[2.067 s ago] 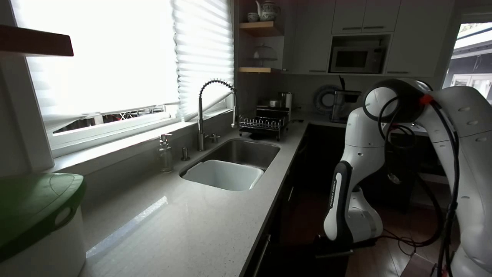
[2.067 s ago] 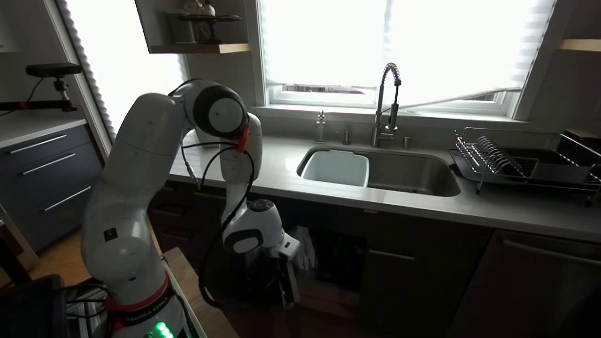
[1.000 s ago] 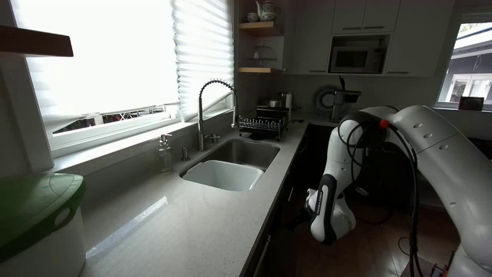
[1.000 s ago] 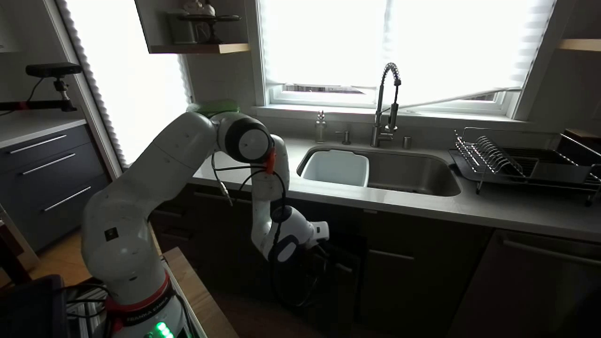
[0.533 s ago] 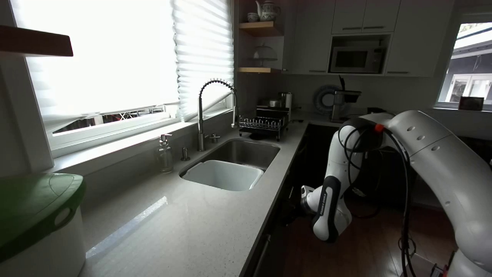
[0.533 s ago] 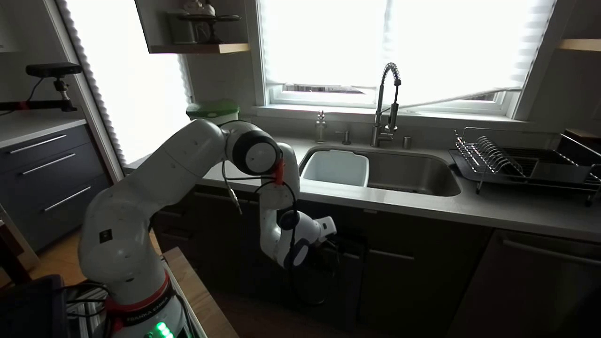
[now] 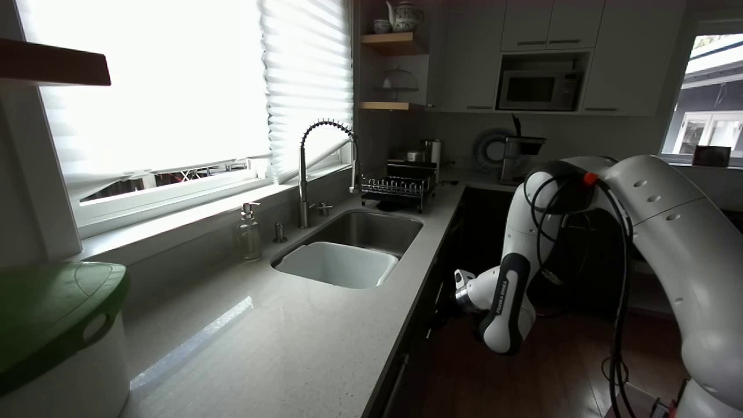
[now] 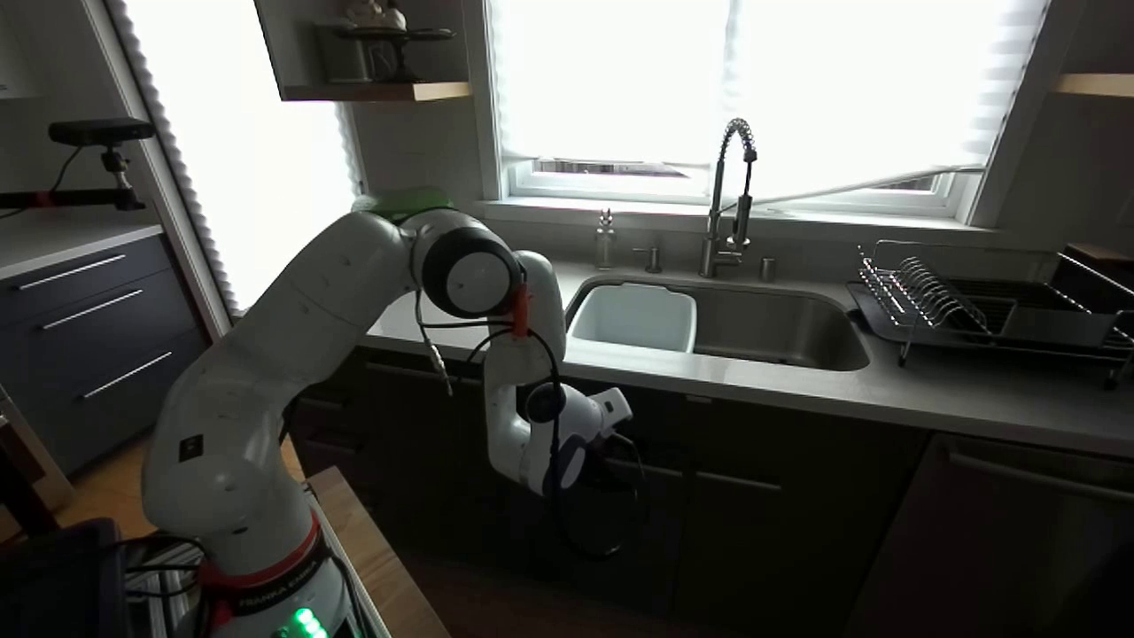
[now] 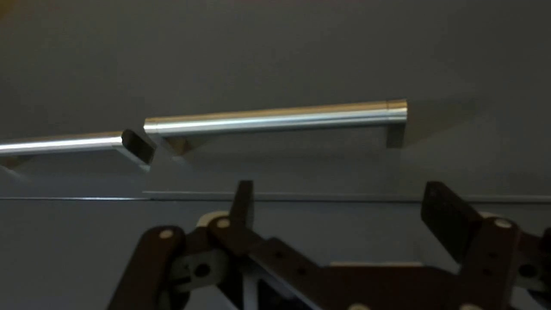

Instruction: Close the opened under the sink cabinet door

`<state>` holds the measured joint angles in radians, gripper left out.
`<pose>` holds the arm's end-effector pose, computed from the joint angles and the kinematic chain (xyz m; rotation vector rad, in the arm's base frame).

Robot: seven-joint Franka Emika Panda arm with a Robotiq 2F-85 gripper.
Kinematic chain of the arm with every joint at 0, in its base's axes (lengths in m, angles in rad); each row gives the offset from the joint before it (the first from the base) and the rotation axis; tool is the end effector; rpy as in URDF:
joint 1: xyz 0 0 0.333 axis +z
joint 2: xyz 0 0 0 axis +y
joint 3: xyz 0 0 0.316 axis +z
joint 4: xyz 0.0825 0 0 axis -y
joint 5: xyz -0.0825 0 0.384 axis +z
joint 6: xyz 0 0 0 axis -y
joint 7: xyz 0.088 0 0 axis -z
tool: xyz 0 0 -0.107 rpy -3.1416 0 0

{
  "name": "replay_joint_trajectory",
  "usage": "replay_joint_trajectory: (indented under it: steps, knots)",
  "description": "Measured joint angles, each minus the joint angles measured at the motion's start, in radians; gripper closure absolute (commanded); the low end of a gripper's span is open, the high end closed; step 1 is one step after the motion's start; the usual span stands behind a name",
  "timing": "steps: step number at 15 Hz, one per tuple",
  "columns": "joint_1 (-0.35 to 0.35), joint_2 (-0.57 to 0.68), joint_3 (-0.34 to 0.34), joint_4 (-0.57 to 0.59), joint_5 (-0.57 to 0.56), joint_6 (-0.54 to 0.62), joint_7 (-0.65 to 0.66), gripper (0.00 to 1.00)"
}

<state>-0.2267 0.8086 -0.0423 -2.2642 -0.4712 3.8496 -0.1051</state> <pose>0.5143 -0.0780 0.0969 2.8632 0.4964 1.1565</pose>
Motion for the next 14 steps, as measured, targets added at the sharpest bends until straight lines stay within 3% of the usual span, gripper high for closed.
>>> replay_joint_trajectory:
  steps: [3,6,11,14]
  knots:
    - [-0.008,-0.078,-0.001,-0.059,-0.014,-0.005,0.000,0.00]
    - [0.013,-0.173,-0.032,-0.133,0.088,-0.079,-0.001,0.00]
    - [0.078,-0.374,-0.093,-0.267,0.272,-0.353,-0.005,0.00]
    - [0.185,-0.513,-0.197,-0.333,0.373,-0.581,-0.018,0.00]
